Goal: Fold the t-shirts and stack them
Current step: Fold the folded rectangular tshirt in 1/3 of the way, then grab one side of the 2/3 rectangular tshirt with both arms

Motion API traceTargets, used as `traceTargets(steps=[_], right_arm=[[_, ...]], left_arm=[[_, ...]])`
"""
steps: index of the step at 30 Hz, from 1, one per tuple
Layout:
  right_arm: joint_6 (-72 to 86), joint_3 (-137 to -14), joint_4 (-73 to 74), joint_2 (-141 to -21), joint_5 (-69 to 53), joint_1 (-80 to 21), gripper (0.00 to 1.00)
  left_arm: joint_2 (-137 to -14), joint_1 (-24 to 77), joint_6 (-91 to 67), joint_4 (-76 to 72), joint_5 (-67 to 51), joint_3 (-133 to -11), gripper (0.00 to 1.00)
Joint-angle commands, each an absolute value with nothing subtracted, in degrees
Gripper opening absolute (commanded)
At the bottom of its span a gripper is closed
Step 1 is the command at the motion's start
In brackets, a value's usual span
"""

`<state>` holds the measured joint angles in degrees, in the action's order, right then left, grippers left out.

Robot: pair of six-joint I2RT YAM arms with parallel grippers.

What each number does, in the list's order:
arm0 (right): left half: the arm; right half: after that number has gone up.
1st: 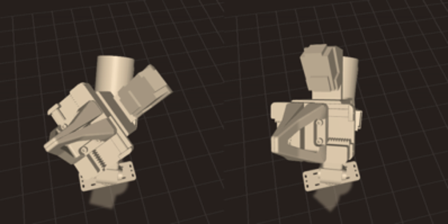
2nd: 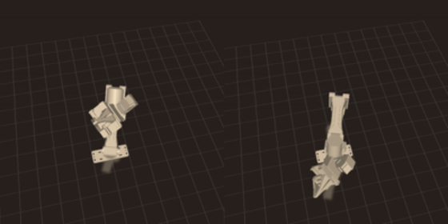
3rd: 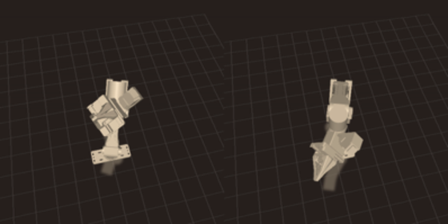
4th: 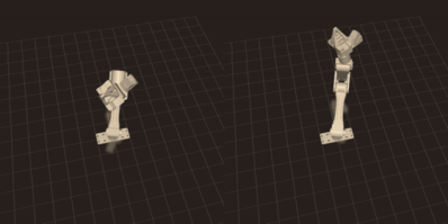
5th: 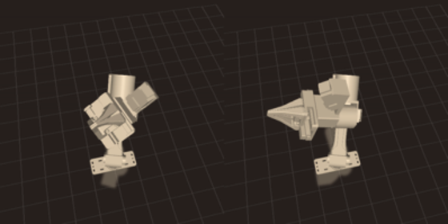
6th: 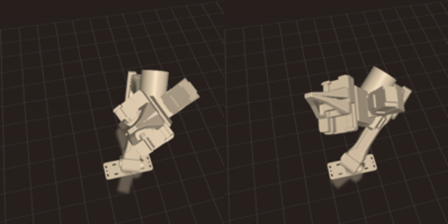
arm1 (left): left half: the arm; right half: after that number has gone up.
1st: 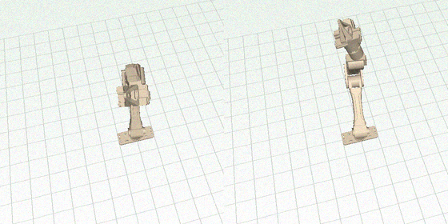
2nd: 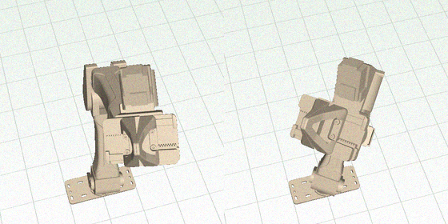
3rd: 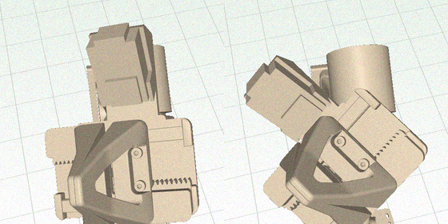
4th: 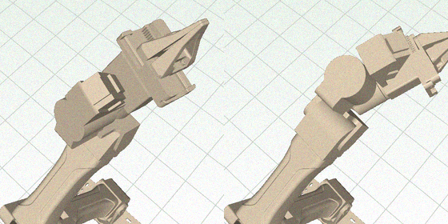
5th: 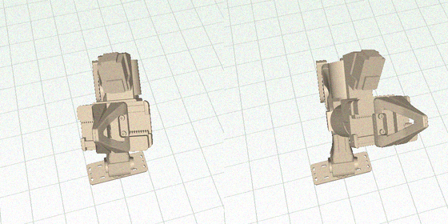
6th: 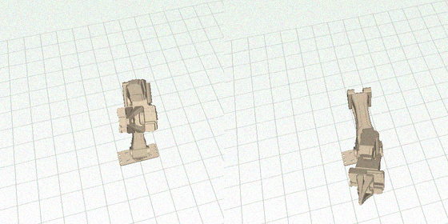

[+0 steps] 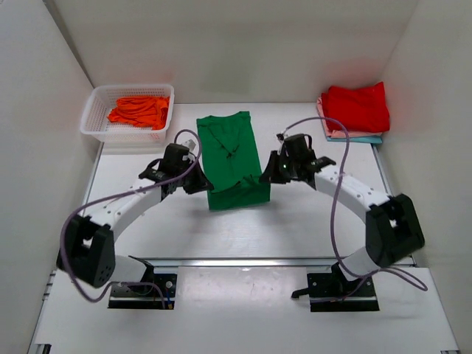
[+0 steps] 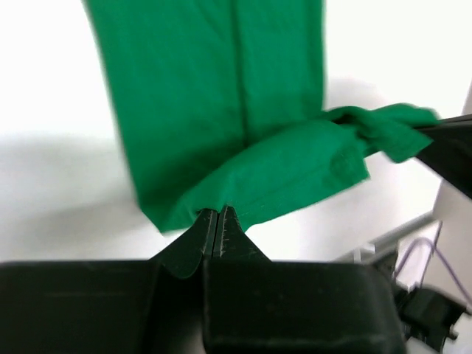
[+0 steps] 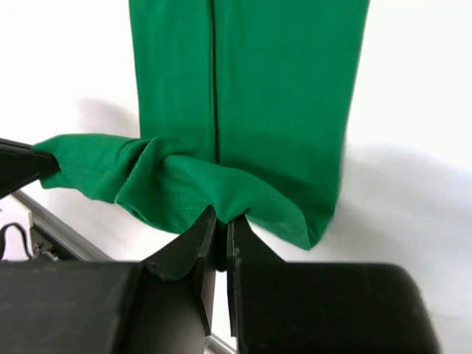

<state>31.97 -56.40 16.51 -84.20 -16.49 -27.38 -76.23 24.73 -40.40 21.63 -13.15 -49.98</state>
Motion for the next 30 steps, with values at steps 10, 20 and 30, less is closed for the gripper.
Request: traceTargets(steps=[10, 20, 30], right_arm=[[15.30, -90.84, 24.96, -114.77, -24.96, -20.92, 0.00], [16.78, -90.14, 20.49, -113.05, -10.73, -17.49, 0.55], [26.01, -51.88, 7.04, -91.85, -9.32, -24.95, 0.57]], left_arm=[[-95.78, 13.98, -36.56, 17.15, -13.89, -64.33, 0.11], [-96.17, 11.77, -39.30, 8.78, -14.94, -65.41, 0.52], [-79.90, 29.26, -45.16, 9.85, -0.11, -36.68, 0.56]])
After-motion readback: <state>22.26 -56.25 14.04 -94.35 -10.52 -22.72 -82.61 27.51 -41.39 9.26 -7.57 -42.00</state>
